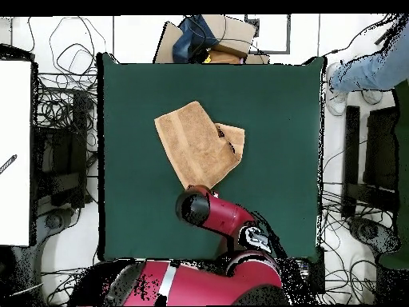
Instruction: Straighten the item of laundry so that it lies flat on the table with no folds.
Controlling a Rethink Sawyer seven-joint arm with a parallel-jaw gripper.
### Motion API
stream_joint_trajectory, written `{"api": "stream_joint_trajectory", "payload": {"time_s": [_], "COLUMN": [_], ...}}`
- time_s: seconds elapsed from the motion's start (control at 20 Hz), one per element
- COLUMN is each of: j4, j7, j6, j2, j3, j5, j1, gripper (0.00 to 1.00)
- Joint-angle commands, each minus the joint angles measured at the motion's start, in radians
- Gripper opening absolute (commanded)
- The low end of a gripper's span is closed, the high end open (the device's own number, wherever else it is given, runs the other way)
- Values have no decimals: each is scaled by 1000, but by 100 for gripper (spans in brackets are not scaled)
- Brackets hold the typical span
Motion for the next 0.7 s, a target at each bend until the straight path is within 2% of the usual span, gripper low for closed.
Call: {"api": "stream_joint_trajectory", "payload": {"time_s": [0.05,0.7], "j4": [-131,-370], "j7": [173,165], "j6": [88,235], "j2": [32,119], "j3": [51,27], "j5": [56,88], "j1": [-5,4], "gripper": [100,100]}}
